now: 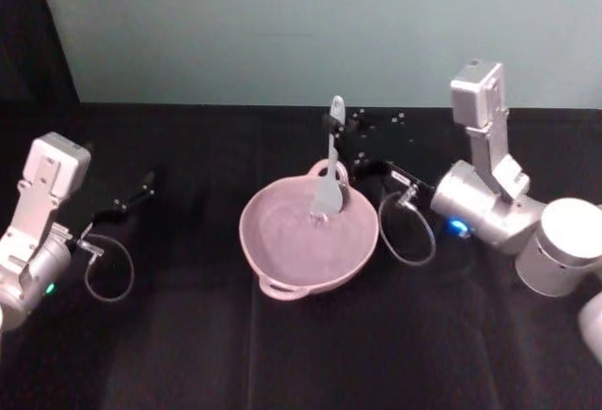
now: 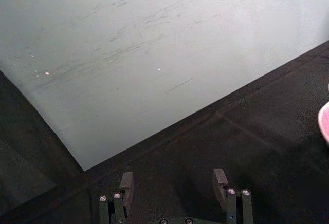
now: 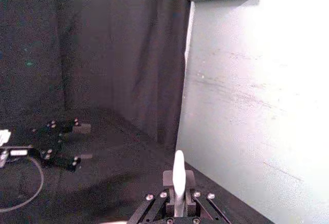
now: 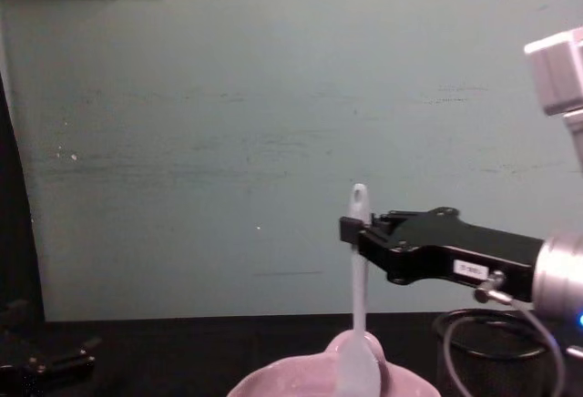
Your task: Use the one hand to pick up the spoon and stir the clear water in the bowl.
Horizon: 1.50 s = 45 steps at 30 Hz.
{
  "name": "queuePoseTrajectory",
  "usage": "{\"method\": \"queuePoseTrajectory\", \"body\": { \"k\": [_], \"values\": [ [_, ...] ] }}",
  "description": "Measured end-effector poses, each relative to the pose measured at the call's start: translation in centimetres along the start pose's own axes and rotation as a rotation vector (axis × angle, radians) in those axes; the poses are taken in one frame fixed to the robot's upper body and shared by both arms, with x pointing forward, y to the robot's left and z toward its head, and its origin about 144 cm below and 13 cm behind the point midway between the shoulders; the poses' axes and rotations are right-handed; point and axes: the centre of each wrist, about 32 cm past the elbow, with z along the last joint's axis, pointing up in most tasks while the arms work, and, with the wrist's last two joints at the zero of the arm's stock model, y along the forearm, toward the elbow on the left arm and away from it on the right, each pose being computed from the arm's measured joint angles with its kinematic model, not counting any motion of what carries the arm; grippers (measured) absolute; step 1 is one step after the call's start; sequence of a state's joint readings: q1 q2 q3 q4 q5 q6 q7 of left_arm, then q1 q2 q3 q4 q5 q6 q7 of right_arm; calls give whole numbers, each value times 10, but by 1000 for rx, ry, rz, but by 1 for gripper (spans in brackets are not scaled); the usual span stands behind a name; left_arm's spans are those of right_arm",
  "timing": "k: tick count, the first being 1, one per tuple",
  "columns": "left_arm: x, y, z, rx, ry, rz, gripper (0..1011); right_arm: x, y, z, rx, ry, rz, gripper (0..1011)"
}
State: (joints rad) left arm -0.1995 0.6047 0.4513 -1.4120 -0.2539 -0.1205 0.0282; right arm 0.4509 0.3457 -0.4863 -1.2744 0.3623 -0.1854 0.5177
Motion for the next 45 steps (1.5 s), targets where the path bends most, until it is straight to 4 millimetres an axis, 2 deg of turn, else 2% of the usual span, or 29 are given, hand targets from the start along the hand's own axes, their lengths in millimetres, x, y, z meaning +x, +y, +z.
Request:
{"method": "queuePoseTrajectory", "body": {
  "k": [6, 11, 18, 23, 29, 34, 40, 45],
  "values": [
    [0, 0, 0, 0, 0, 0, 1011, -4, -28, 11, -24, 19, 44, 114],
    [0, 0, 0, 0, 0, 0, 1011, -16, -38, 15, -18, 62, 94, 114],
    [0, 0, 0, 0, 0, 0, 1011, -36, -30, 14, -8, 118, 151, 114],
    [0, 0, 0, 0, 0, 0, 1011, -42, -10, 9, -3, 133, 164, 114],
    [0, 0, 0, 0, 0, 0, 1011, -36, 14, -1, -2, 118, 119, 114],
    [0, 0, 0, 0, 0, 0, 1011, -23, 23, -4, 0, 87, 44, 114],
    [0, 0, 0, 0, 0, 0, 1011, -11, 18, -1, -5, 53, -19, 114],
    [0, 0, 0, 0, 0, 0, 1011, -5, 0, 6, -16, 32, -34, 114]
  ]
}}
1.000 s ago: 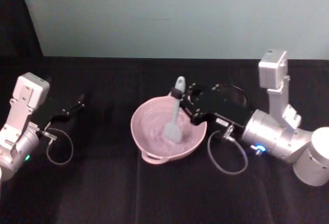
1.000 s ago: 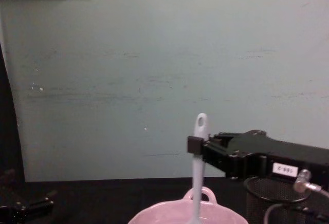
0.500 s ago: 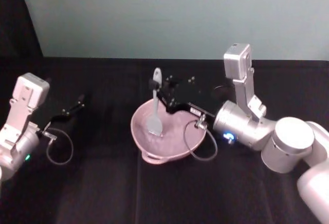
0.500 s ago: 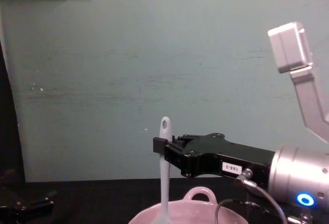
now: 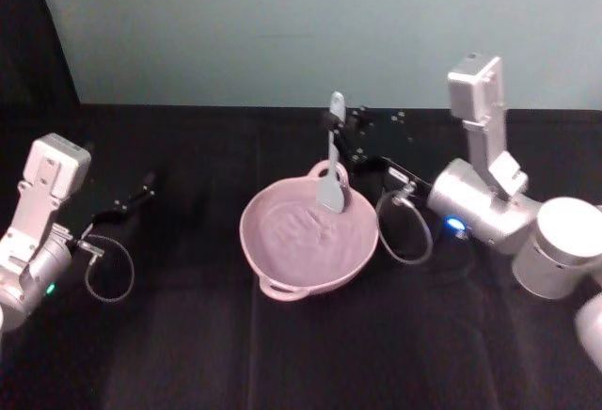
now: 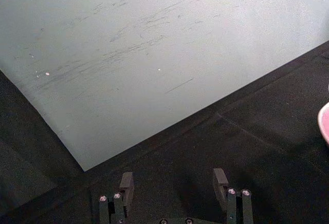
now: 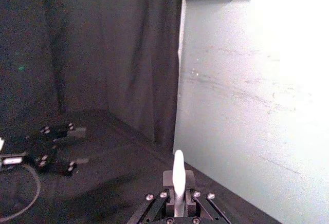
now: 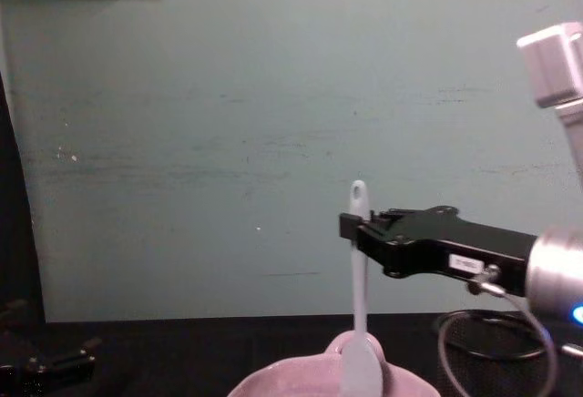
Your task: Use the one hand to pick up the spoon and stir the clear water in the bowl.
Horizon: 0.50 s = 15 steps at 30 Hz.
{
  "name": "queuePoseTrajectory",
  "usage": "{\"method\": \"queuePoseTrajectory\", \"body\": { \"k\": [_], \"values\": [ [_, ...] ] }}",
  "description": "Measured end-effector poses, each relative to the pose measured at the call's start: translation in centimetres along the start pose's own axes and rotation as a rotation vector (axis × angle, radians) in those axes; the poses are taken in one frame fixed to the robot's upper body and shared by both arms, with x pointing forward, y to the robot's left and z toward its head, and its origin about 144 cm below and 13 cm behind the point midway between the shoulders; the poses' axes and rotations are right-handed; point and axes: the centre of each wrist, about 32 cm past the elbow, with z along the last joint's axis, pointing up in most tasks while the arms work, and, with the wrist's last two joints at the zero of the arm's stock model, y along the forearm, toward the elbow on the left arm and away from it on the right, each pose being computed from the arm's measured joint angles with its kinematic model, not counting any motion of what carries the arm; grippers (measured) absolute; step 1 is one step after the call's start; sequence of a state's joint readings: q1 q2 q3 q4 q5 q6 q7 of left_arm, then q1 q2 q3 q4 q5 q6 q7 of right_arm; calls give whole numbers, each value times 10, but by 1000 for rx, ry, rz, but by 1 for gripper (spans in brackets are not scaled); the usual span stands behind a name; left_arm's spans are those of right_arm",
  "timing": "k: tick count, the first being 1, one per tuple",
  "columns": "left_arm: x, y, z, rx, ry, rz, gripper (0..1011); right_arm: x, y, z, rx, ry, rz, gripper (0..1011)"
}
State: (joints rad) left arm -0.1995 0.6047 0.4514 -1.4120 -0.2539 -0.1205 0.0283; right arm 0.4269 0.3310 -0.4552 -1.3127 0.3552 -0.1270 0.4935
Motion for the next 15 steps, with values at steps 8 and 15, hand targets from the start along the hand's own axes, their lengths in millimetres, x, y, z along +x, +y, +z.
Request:
{"method": "queuePoseTrajectory", "body": {
  "k": [8, 15],
  "values": [
    [0, 0, 0, 0, 0, 0, 1011, -9, -34, 7, -23, 42, 63, 114],
    [0, 0, 0, 0, 0, 0, 1011, -25, -40, 9, -19, 108, 137, 114]
  ]
}}
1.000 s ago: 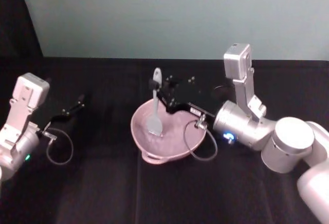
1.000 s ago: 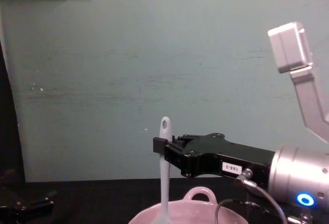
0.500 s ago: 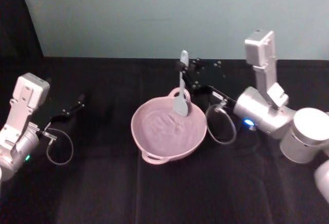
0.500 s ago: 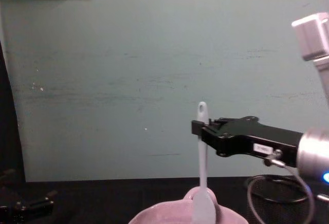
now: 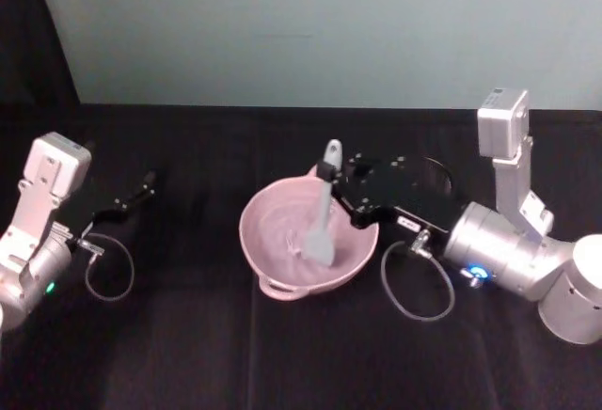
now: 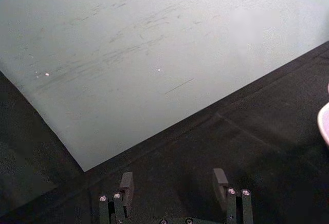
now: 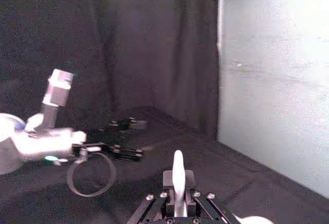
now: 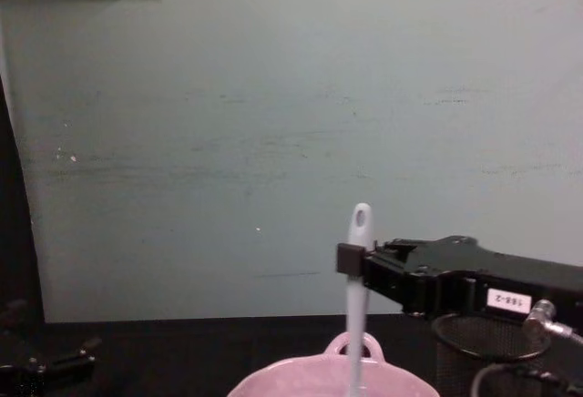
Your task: Use the one hand to pick up the spoon and stir the clear water in the bowl.
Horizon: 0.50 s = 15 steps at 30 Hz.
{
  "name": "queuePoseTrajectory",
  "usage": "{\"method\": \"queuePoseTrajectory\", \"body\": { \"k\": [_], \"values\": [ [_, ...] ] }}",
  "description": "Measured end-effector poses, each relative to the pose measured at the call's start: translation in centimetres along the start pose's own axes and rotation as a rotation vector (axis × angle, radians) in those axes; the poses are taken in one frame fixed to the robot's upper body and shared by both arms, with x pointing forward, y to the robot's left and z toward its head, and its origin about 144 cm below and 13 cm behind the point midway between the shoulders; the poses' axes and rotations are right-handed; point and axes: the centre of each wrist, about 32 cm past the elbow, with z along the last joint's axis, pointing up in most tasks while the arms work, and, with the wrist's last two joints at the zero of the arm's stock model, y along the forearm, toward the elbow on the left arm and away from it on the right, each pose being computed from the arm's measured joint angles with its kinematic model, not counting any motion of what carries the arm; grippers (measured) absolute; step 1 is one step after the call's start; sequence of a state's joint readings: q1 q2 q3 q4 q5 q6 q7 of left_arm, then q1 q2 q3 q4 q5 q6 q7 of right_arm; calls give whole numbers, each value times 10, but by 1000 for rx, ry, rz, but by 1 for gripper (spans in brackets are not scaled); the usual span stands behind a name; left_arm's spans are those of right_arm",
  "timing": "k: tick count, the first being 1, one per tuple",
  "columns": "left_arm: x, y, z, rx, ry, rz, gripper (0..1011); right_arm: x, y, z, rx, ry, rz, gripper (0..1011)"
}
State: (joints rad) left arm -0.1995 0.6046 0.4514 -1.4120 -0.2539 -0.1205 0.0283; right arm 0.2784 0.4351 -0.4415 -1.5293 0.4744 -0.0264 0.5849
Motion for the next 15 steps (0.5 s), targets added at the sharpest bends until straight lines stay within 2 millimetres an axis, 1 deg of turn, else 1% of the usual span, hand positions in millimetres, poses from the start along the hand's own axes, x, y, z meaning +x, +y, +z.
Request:
{"method": "queuePoseTrajectory", "body": {
  "k": [3, 7, 8, 12, 15],
  "values": [
    [0, 0, 0, 0, 0, 0, 1011, -7, 9, -1, 10, 47, 48, 114],
    [0, 0, 0, 0, 0, 0, 1011, -10, 18, -2, 17, 58, 64, 114],
    [0, 0, 0, 0, 0, 0, 1011, -10, 25, -3, 26, 59, 67, 114],
    [0, 0, 0, 0, 0, 0, 1011, -5, 44, -7, 50, 53, 46, 114],
    [0, 0, 0, 0, 0, 0, 1011, 0, 53, -10, 55, 38, 22, 114]
  ]
}}
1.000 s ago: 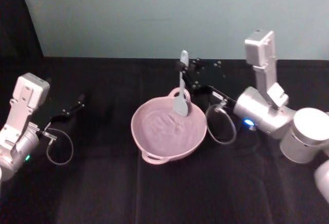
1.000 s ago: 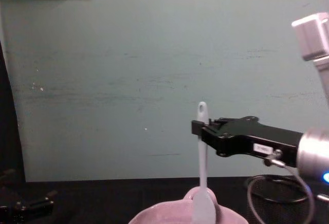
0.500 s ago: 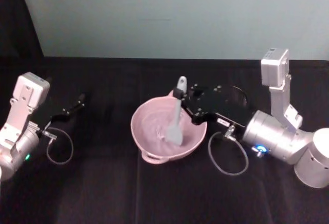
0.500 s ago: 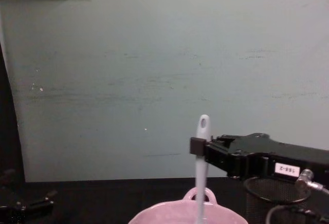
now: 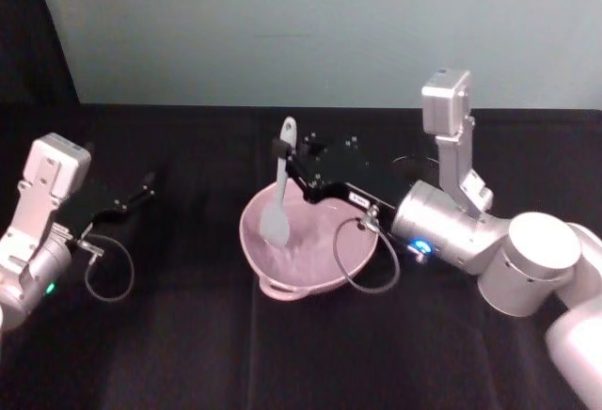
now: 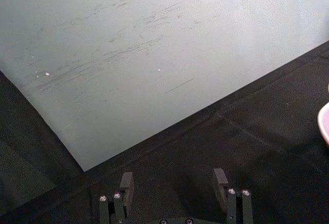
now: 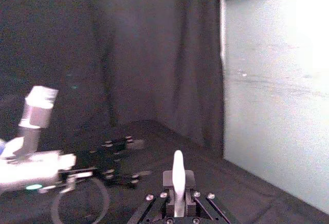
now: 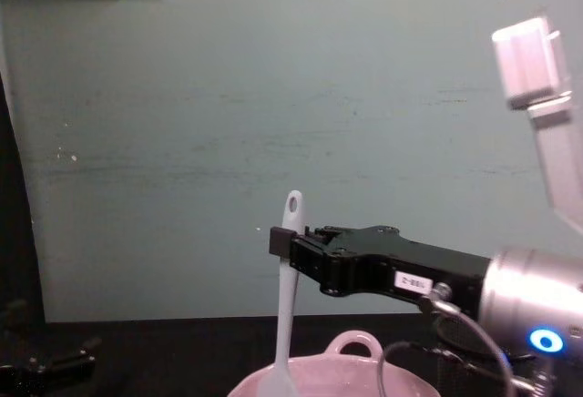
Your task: Use the one hand to pick up the spoon and stir the clear water in the bowl.
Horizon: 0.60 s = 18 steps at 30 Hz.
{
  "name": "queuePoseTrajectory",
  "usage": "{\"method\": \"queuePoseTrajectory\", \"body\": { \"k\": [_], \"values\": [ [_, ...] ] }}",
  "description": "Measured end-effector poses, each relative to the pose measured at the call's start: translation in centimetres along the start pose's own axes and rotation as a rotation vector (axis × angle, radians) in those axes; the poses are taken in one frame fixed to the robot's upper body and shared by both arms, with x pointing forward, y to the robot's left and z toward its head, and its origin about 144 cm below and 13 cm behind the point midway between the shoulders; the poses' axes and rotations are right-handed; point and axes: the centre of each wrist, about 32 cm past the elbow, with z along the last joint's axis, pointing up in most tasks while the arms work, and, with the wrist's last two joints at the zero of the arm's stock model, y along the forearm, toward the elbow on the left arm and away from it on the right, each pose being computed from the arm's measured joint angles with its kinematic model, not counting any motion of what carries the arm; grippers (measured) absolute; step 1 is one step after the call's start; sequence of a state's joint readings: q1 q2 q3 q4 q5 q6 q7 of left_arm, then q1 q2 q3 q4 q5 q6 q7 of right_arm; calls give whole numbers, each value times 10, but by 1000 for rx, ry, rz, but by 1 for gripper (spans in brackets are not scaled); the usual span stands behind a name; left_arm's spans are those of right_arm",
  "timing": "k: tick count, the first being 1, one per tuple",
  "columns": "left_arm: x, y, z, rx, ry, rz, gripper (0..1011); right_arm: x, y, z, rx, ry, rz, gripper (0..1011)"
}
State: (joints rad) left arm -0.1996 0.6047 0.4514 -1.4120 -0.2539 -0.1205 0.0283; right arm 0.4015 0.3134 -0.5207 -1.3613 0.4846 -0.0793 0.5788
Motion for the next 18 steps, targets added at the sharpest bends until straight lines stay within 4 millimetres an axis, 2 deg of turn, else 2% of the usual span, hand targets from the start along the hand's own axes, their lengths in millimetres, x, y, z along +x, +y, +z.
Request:
{"method": "queuePoseTrajectory", "body": {
  "k": [5, 9, 15, 18],
  "values": [
    [0, 0, 0, 0, 0, 0, 1011, 16, 14, -10, -9, -43, -75, 114],
    [0, 0, 0, 0, 0, 0, 1011, 26, 14, -13, -11, -84, -132, 114],
    [0, 0, 0, 0, 0, 0, 1011, 34, 2, -8, -7, -134, -172, 114],
    [0, 0, 0, 0, 0, 0, 1011, 32, -15, -1, -10, -156, -172, 114]
  ]
}}
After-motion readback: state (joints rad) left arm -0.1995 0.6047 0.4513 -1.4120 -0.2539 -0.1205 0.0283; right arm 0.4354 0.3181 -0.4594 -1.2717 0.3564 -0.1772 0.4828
